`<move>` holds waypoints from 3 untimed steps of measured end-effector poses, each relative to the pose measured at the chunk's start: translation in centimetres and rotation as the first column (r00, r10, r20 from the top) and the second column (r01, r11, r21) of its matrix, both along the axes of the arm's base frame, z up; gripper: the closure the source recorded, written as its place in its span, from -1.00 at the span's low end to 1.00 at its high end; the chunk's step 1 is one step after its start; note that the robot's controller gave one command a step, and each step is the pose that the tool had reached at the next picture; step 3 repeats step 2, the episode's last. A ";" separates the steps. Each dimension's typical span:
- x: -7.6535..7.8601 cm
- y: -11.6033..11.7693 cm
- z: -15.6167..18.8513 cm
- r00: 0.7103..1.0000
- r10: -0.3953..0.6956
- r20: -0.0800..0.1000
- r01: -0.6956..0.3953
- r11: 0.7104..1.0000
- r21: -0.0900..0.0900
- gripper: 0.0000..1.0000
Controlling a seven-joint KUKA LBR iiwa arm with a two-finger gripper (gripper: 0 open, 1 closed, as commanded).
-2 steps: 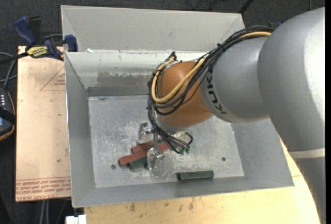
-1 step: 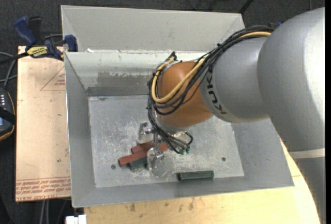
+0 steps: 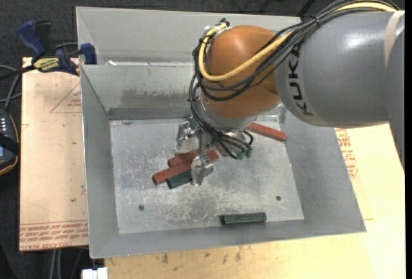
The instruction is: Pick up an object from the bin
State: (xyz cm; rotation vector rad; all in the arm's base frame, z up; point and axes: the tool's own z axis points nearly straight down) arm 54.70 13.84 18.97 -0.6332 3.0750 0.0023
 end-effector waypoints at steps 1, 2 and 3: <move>0.0 0.0 0.0 1.000 0.000 0.000 0.000 1.000 0.000 1.00; -0.4 0.3 3.7 1.000 -0.023 -0.003 0.023 1.000 -0.001 1.00; -0.4 0.3 3.7 1.000 -0.023 -0.003 0.023 1.000 -0.001 1.00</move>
Offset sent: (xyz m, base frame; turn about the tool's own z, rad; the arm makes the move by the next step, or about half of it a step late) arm -0.0044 0.0032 0.0494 0.0298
